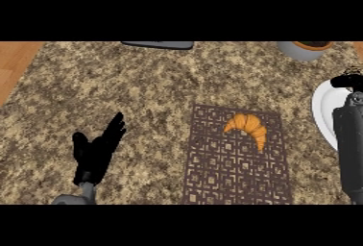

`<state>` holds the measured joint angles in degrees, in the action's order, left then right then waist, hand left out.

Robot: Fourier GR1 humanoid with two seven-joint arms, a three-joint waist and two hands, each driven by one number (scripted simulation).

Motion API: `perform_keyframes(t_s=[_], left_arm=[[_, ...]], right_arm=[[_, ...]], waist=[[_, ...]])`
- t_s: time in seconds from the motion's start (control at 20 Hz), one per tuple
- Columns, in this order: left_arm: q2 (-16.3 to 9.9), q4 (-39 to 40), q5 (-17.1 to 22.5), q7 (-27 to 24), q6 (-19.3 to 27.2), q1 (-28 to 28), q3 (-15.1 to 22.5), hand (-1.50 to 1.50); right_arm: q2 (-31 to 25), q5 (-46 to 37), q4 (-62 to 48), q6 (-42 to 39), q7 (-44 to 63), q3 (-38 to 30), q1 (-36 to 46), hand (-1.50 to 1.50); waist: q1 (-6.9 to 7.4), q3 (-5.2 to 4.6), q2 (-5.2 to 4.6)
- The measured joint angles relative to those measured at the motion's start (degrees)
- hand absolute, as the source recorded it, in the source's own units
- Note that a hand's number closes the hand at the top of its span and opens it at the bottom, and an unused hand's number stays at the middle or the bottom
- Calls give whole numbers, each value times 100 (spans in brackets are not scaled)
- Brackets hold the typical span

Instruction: Pick the cupcake from the placemat and place it in the plate

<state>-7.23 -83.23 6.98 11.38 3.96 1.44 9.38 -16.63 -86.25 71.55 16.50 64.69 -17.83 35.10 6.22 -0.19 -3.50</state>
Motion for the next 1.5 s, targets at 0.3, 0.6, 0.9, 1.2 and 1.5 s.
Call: perform_keyframes(t_s=[0.3,0.6,0.9,1.2,1.5], left_arm=[[38,27,14,74,-68,119,71,0],[35,85,28,122,-72,192,40,0],[44,132,25,120,-22,104,2,0],[46,203,65,124,10,87,-89,0],[-15,183,95,71,6,-26,-183,0]], right_arm=[[-83,-1123,-178,460,195,-707,403,150],[12,-2259,-380,919,340,-1389,424,150],[163,-3224,-436,1382,445,-2119,190,150],[455,-3762,-512,1930,470,-2791,20,150],[642,-3779,-674,2644,355,-3555,-164,150]], waist=[[103,26,-14],[70,38,4],[-64,45,80],[-206,48,149],[-295,52,206]])
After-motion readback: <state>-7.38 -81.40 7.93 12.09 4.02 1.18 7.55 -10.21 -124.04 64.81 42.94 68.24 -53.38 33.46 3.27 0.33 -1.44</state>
